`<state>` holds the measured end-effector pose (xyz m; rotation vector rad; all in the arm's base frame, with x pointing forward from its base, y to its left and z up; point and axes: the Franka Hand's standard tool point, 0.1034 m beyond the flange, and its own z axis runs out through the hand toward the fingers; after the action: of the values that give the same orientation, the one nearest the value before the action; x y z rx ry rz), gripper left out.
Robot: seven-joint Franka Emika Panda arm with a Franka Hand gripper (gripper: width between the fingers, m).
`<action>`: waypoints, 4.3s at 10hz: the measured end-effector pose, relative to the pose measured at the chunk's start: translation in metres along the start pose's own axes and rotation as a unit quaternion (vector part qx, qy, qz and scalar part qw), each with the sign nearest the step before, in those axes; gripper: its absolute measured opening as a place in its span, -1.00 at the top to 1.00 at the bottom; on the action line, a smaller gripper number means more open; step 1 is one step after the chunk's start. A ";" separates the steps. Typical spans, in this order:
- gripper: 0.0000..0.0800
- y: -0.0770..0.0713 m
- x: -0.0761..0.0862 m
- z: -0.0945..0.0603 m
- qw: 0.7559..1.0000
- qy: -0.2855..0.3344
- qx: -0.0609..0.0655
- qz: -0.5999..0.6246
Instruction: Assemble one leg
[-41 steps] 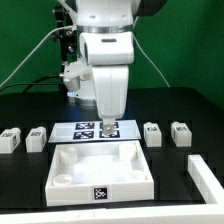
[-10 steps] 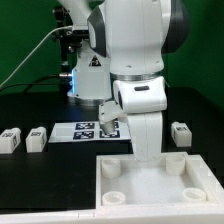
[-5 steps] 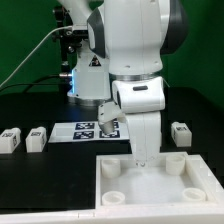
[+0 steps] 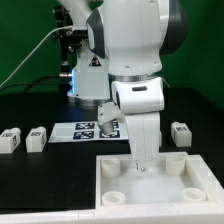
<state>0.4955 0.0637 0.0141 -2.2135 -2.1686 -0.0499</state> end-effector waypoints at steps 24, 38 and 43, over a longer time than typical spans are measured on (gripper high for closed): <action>-0.62 -0.065 0.131 -0.026 0.734 -0.153 0.150 0.645; -0.59 -0.103 0.117 0.010 0.671 -0.340 0.299 0.587; 0.27 -0.104 0.117 0.011 0.670 -0.341 0.300 0.587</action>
Offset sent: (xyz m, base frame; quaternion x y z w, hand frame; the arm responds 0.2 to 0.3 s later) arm 0.0000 0.0000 0.0000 0.0000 0.0000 0.0000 1.0000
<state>0.3941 0.1833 0.0102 -2.7929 -0.1940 1.4292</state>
